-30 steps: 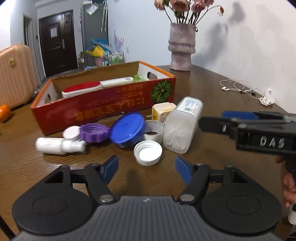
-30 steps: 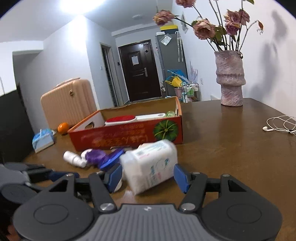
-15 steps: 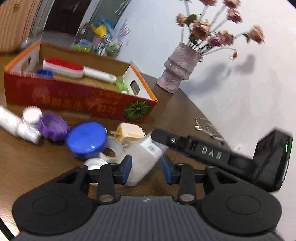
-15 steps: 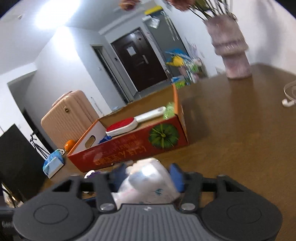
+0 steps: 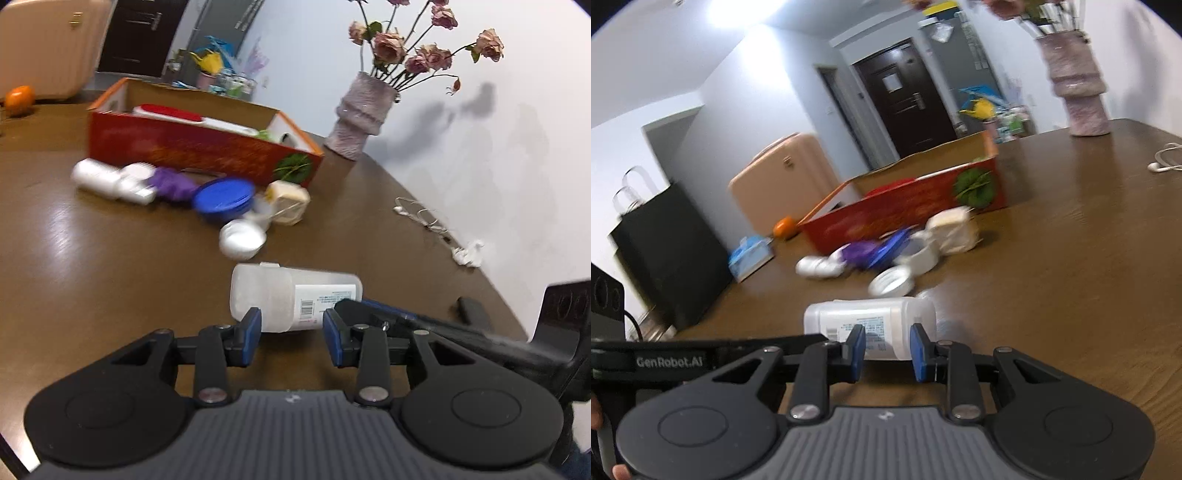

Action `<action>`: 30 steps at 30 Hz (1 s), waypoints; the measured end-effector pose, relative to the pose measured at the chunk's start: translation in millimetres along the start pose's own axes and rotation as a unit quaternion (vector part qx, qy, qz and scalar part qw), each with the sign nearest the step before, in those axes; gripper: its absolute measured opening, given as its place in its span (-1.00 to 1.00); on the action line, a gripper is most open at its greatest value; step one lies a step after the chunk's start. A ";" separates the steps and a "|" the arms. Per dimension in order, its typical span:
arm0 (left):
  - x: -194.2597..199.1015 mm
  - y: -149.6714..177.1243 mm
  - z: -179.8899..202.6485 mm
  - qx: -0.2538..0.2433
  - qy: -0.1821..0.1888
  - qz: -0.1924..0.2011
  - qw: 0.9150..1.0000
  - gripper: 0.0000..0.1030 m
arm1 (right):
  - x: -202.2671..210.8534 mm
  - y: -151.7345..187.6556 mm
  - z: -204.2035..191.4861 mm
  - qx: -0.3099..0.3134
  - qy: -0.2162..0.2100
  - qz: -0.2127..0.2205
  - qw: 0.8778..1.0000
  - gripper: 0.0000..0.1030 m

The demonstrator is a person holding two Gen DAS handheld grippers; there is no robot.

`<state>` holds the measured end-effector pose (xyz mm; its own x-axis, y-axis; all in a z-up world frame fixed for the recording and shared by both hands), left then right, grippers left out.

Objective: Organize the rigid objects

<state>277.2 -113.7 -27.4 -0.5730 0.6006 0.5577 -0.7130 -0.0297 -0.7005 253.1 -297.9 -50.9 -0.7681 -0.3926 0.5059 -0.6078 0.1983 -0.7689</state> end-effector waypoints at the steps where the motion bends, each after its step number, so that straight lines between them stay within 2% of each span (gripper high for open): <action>1: 8.4 9.1 -4.1 0.000 -0.007 0.003 1.000 -0.30 | -0.6 5.6 -7.1 0.009 -0.009 -0.007 1.000 -0.50; 6: 39.8 42.4 -21.9 0.006 -0.035 0.011 0.999 -0.28 | -1.1 31.5 -35.2 0.041 -0.043 -0.036 0.998 -0.42; 11: 56.0 57.3 -32.4 0.015 -0.028 0.003 0.999 -0.15 | 4.2 37.7 -41.3 0.027 -0.063 -0.045 0.997 -0.35; 16: 68.3 48.3 -29.0 0.005 -0.006 0.015 1.000 -0.07 | 8.0 23.3 -39.1 0.013 -0.066 -0.029 0.997 -0.35; 20: 63.1 38.0 -34.1 0.020 -0.004 0.023 1.000 -0.07 | -6.0 18.7 -35.2 0.006 -0.046 -0.038 0.998 -0.36; 24: 52.7 35.1 -48.7 0.053 -0.005 0.009 0.999 -0.08 | -12.5 16.9 -29.1 -0.015 -0.058 -0.048 0.997 -0.38; 25: 50.9 34.5 -51.9 0.063 0.002 0.007 0.998 -0.06 | -14.7 17.0 -28.5 -0.020 -0.068 -0.053 0.996 -0.46; 27: 46.3 33.3 -57.9 0.086 0.023 0.000 0.996 -0.19 | -18.4 16.6 -27.5 -0.031 -0.072 -0.055 0.995 -0.48; 30: 44.4 27.0 -58.7 0.111 0.009 0.009 0.994 -0.19 | -8.3 6.8 -30.9 -0.031 -0.079 -0.038 0.996 -0.50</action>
<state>256.2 -40.9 -47.6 -0.5800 0.6125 0.5370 -0.7760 -0.2148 -0.5931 249.2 -265.5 -48.3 -0.6815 -0.5440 0.4895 -0.6773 0.2155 -0.7034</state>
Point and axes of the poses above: each gripper's, at about its wrist camera, not at the fingertips, and x roughly against the way its jaws point, z to its right, y to its underside, the point moved 4 cm from there along -x, roughly the way its jaws point, and after that the axes turned 5 degrees about y, right-handed, at the moved point
